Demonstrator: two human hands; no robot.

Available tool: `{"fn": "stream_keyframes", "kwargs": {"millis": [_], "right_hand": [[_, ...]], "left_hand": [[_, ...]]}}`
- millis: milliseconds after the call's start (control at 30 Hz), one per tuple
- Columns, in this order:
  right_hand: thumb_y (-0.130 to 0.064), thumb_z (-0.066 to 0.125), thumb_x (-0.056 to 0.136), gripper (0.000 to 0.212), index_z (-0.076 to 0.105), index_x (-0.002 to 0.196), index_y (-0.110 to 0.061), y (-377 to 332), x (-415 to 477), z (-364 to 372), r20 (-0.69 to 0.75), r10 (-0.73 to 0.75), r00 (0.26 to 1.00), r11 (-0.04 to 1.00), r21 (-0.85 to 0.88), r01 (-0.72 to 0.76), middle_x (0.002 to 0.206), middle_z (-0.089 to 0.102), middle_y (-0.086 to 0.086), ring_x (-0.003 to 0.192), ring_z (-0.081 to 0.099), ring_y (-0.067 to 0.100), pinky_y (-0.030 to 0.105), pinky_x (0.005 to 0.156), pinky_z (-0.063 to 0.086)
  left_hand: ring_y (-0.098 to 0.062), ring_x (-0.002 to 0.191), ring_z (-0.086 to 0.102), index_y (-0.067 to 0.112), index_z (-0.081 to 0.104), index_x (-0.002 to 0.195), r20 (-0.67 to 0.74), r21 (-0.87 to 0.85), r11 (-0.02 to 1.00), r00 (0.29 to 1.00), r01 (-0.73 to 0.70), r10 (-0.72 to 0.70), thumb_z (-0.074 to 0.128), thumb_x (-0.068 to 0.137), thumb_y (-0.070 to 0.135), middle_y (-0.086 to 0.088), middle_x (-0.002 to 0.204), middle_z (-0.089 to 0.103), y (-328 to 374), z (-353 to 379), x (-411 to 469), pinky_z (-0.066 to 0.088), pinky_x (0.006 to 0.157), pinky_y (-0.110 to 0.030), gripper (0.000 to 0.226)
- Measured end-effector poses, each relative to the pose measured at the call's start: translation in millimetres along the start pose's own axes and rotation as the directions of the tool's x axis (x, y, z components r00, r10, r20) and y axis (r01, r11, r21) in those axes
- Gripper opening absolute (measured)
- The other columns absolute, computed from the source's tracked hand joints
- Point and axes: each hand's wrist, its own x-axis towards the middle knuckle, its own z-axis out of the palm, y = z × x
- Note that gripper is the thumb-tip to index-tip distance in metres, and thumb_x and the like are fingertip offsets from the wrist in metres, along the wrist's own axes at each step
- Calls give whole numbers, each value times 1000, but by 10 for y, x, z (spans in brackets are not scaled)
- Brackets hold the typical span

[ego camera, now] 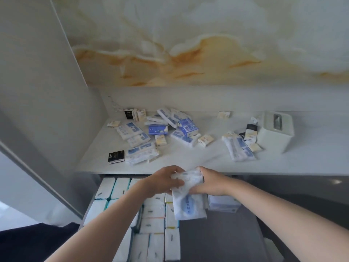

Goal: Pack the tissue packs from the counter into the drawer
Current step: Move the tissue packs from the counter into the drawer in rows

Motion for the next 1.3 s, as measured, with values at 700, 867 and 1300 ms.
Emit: {"fn": "stream_keyframes", "kwargs": {"millis": [700, 867, 1300], "right_hand": [[-15, 63, 83, 21, 59, 103, -13, 770, 340, 748, -128, 6, 992, 885, -462, -65, 102, 62, 9, 94, 62, 30, 34, 72, 48], [-6, 57, 87, 18, 58, 103, -13, 893, 507, 956, -295, 255, 921, 955, -70, -287, 106, 63, 7, 100, 62, 27, 28, 75, 46], [-8, 53, 90, 71, 23, 153, -20, 930, 773, 1066, -209, 450, 868, 892, 148, -427, 139, 54, 11, 122, 56, 30, 26, 85, 45]], "left_hand": [[-17, 111, 51, 29, 58, 120, -102, 725, 685, 972, -74, 213, 60, 80, 17, 4, 116, 59, -959, 755, 516, 48, 85, -31, 41], [-29, 106, 55, 20, 63, 120, -118, 842, 536, 947, -64, 299, 67, 77, 13, -5, 116, 57, -1051, 718, 605, 53, 79, -40, 44], [-23, 135, 30, 21, 22, 152, -140, 863, 497, 905, -88, 402, 50, 93, 15, -3, 150, 28, -1128, 635, 671, 30, 112, -32, 66]]}}
